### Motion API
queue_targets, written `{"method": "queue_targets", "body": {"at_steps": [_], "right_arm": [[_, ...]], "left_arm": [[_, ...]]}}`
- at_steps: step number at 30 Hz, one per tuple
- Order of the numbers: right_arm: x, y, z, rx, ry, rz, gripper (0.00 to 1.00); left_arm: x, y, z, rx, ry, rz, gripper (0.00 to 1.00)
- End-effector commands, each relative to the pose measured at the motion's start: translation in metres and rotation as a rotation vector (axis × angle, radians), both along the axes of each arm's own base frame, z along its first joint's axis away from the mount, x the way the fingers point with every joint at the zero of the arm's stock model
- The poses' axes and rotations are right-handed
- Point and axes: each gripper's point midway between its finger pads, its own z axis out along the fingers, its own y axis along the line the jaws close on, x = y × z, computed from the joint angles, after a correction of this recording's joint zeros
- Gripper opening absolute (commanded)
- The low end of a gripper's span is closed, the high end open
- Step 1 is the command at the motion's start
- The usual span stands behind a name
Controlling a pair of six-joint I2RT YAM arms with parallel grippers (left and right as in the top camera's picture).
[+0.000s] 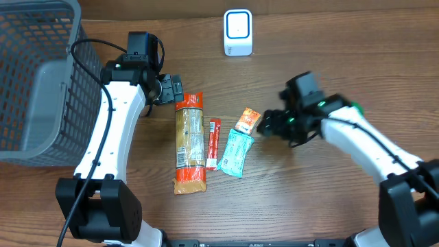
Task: Scan the item barcode
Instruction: 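Move the right gripper over the orange snack pack and grasp it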
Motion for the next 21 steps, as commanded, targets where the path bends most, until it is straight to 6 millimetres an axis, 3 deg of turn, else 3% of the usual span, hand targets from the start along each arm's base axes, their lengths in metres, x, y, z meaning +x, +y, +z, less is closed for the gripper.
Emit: {"method": "queue_targets", "body": {"at_steps": [1, 12, 17, 21], "right_arm": [[-0.016, 0.024, -0.013, 0.030, 0.021, -0.010, 0.81], [-0.031, 0.051, -0.025, -0.060, -0.072, 0.020, 0.82], [-0.030, 0.052, -0.025, -0.060, -0.073, 0.007, 0.82], [-0.016, 0.041, -0.026, -0.108, -0.105, -0.113, 0.71]], "left_arm": [[0.003, 0.002, 0.010, 0.011, -0.027, -0.001, 1.00], [0.003, 0.002, 0.010, 0.011, -0.027, -0.001, 1.00], [0.003, 0.002, 0.010, 0.011, -0.027, -0.001, 1.00], [0.003, 0.002, 0.010, 0.011, -0.027, -0.001, 1.00]]}}
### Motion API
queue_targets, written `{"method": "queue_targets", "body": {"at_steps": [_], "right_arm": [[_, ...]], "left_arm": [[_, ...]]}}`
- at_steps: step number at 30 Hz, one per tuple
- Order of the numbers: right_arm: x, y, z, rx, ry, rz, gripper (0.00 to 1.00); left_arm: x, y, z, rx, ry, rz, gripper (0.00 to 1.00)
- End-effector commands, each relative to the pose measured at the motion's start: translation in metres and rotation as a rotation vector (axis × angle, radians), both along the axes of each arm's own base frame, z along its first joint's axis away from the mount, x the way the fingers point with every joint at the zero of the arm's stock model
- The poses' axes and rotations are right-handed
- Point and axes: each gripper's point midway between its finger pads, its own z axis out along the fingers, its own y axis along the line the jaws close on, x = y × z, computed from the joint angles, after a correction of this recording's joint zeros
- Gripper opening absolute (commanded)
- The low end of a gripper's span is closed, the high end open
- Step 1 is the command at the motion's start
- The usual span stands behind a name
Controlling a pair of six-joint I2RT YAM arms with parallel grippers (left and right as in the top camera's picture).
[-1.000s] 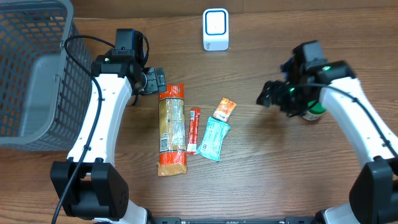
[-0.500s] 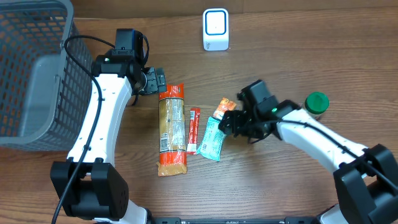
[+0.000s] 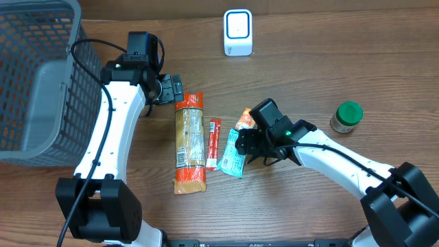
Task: Scan the item barcode
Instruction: 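Move the right gripper over the orange snack pack and grasp it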
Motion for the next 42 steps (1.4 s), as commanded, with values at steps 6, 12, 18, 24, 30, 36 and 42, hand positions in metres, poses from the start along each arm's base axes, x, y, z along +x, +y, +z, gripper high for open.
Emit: {"method": "queue_targets", "body": {"at_steps": [6, 12, 18, 24, 30, 36, 42], "right_arm": [[0.029, -0.005, 0.004, -0.022, -0.114, -0.123, 0.45], [0.040, -0.006, -0.001, -0.027, -0.140, -0.172, 0.36], [0.046, -0.004, -0.017, -0.035, -0.132, -0.199, 0.41], [0.059, -0.006, -0.021, -0.039, -0.165, -0.265, 0.41], [0.068, -0.015, -0.019, -0.068, -0.206, -0.329, 0.41], [0.068, -0.016, -0.019, -0.061, -0.199, -0.354, 0.41], [0.068, -0.018, -0.020, -0.060, -0.192, -0.380, 0.40]], "left_arm": [[0.003, 0.002, 0.010, 0.011, -0.028, -0.001, 1.00], [0.003, 0.002, 0.010, 0.011, -0.028, -0.001, 1.00], [0.003, 0.002, 0.010, 0.011, -0.028, -0.001, 1.00], [0.003, 0.002, 0.010, 0.011, -0.028, -0.001, 1.00], [0.003, 0.002, 0.010, 0.011, -0.028, -0.001, 1.00], [0.003, 0.002, 0.010, 0.011, -0.028, -0.001, 1.00], [0.003, 0.002, 0.010, 0.011, -0.028, -0.001, 1.00]]}}
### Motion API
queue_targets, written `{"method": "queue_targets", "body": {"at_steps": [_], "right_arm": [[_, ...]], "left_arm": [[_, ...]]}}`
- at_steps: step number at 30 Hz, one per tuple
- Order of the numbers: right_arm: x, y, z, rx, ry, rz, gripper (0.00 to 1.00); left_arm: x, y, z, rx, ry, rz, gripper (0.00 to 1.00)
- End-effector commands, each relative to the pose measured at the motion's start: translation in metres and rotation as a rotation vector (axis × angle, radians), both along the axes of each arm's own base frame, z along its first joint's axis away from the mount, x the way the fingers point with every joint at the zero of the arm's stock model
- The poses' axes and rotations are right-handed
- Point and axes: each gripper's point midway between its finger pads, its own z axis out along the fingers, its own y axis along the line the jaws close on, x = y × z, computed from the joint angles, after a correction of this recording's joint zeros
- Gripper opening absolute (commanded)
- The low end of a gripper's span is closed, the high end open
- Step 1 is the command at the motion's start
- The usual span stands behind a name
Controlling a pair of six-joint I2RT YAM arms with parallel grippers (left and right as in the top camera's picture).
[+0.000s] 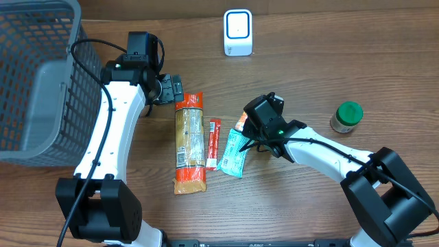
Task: Scan the item barcode
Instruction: 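Move the right gripper over the orange snack pack and grasp it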
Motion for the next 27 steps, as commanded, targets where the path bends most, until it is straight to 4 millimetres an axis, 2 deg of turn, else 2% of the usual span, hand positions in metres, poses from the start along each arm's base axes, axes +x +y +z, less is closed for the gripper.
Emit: {"method": "queue_targets", "body": {"at_steps": [1, 5, 11, 27], "right_arm": [[0.001, -0.006, -0.003, -0.003, 0.003, -0.058, 0.41], [0.001, -0.006, -0.006, 0.007, 0.014, -0.084, 0.40], [0.000, -0.006, -0.020, -0.003, 0.037, -0.093, 0.41], [0.004, -0.007, -0.019, -0.004, 0.016, -0.101, 0.41]], "left_arm": [[0.003, 0.002, 0.010, 0.011, -0.028, -0.001, 1.00], [0.003, 0.002, 0.010, 0.011, -0.028, -0.001, 1.00], [0.003, 0.002, 0.010, 0.011, -0.028, -0.001, 1.00], [0.003, 0.002, 0.010, 0.011, -0.028, -0.001, 1.00]]}}
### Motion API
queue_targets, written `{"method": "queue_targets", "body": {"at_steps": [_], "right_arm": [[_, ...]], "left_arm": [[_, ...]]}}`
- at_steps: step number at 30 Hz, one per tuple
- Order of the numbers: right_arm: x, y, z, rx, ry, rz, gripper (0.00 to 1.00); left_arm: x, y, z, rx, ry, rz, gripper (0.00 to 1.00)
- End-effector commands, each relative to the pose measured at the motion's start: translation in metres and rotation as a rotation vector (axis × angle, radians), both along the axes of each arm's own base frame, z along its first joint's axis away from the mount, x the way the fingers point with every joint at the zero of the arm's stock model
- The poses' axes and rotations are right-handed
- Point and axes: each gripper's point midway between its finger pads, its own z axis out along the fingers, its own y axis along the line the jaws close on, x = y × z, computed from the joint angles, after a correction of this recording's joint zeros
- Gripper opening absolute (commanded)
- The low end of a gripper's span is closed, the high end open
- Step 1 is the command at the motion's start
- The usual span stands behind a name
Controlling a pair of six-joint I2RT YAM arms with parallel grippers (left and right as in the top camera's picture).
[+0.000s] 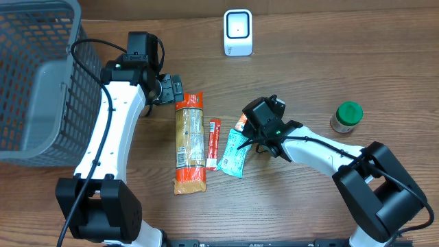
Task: Scan the item barcode
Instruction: 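Move the right gripper over the orange snack pack and grasp it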
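Note:
The white scanner point(238, 32) stands at the back of the table. A row of items lies mid-table: a long tan and orange package point(190, 142), a thin red stick pack point(212, 143), a teal packet point(232, 155) and a small orange packet point(241, 122), which my right wrist partly covers. My right gripper point(251, 136) is down at the spot where the orange and teal packets meet, its fingers hidden under the wrist. My left gripper point(175, 88) rests by the top end of the long package, with nothing in it.
A grey wire basket point(34, 82) fills the left side. A jar with a green lid point(346, 116) stands at the right, apart from my right arm. The left arm stretches along the table beside the basket.
My right gripper has shifted slightly down and to the left over the orange and teal packets. The packets and the left arm are where they were.
My right arm was first blurred at the right, covering the jar. Then it was over the teal packet, with the green-lidded jar uncovered. Afterwards it sat over the orange packet's edge and stays there now. The left arm never moved.

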Motion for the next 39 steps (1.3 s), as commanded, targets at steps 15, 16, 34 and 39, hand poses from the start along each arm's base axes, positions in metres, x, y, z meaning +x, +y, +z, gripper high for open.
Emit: {"method": "queue_targets", "body": {"at_steps": [15, 16, 34, 39], "right_arm": [[0.013, -0.009, 0.003, -0.038, -0.069, -0.056, 0.42], [0.013, -0.009, 0.003, -0.038, -0.069, -0.056, 0.41], [0.011, -0.007, -0.007, -0.028, -0.049, -0.059, 0.42], [0.010, -0.005, -0.007, -0.021, -0.042, -0.053, 0.37]], "left_arm": [[0.003, 0.002, 0.010, 0.011, -0.027, -0.001, 1.00], [0.003, 0.002, 0.010, 0.011, -0.027, -0.001, 1.00], [0.003, 0.002, 0.010, 0.011, -0.027, -0.001, 1.00], [0.003, 0.002, 0.010, 0.011, -0.027, -0.001, 1.00]]}}
